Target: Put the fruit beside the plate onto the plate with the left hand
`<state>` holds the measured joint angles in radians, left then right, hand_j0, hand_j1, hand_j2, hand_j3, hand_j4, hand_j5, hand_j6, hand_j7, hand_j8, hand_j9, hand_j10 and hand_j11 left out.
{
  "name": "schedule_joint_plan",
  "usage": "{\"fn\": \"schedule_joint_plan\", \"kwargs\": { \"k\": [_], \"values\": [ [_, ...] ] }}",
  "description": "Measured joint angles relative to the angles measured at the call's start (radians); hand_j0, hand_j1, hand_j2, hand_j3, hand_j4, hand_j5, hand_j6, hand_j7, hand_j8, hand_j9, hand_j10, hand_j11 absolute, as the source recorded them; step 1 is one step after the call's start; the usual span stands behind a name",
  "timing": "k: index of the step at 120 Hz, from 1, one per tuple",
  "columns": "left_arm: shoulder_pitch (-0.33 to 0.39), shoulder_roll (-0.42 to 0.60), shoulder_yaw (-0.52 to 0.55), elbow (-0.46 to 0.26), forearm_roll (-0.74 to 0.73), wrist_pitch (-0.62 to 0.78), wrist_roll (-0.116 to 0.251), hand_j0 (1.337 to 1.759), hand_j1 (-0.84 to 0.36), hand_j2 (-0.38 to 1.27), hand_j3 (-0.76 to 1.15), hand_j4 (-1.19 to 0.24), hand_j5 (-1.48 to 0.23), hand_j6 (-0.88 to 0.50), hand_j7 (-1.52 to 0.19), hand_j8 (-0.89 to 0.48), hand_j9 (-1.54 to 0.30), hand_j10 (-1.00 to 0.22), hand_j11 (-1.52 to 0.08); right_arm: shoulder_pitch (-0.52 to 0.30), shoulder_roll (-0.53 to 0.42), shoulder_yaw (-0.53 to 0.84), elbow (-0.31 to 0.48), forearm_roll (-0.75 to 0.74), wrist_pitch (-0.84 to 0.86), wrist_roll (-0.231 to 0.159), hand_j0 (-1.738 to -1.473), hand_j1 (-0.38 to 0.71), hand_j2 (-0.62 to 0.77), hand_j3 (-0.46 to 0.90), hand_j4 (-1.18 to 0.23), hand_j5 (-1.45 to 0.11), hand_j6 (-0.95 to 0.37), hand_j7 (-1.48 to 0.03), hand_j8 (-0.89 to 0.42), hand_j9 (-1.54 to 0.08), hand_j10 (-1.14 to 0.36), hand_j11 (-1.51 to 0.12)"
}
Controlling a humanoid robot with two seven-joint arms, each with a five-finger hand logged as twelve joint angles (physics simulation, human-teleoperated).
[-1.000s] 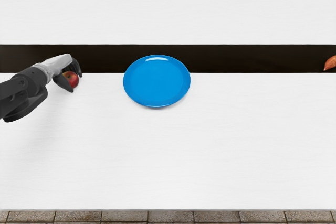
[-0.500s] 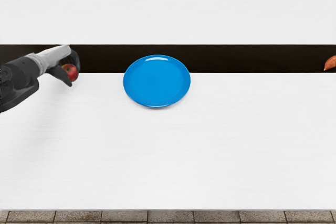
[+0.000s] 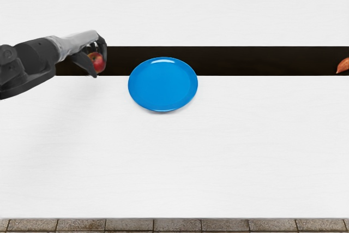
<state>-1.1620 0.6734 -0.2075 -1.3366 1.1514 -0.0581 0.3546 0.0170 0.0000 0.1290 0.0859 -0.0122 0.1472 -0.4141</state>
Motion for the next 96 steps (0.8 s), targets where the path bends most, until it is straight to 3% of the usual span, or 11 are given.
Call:
{"fn": "schedule_joint_plan", "kwargs": {
  "k": [68,96],
  "values": [
    [-0.064,-0.241,-0.003,0.004,-0.048,-0.042,0.107,1.651,-0.38,0.51,0.00,-0.74,-1.21,-0.32,-1.12,-0.32,-1.10,-0.60,-1.11,0.007,0.000,-0.002,0.000,-0.004,-0.003,0.000,-1.658,-0.35,0.00,0.00,0.00,0.00,0.00,0.00,0.00,0.00,0.00,0.00],
    [-0.099,-0.370,0.000,0.091,-0.050,-0.044,0.127,1.650,-0.38,0.51,0.00,-0.76,-1.22,-0.31,-1.13,-0.31,-1.12,-0.59,-1.13,0.008,0.000,-0.002,0.000,-0.005,-0.004,0.000,-1.658,-0.35,0.00,0.00,0.00,0.00,0.00,0.00,0.00,0.00,0.00,0.00]
  ]
}}
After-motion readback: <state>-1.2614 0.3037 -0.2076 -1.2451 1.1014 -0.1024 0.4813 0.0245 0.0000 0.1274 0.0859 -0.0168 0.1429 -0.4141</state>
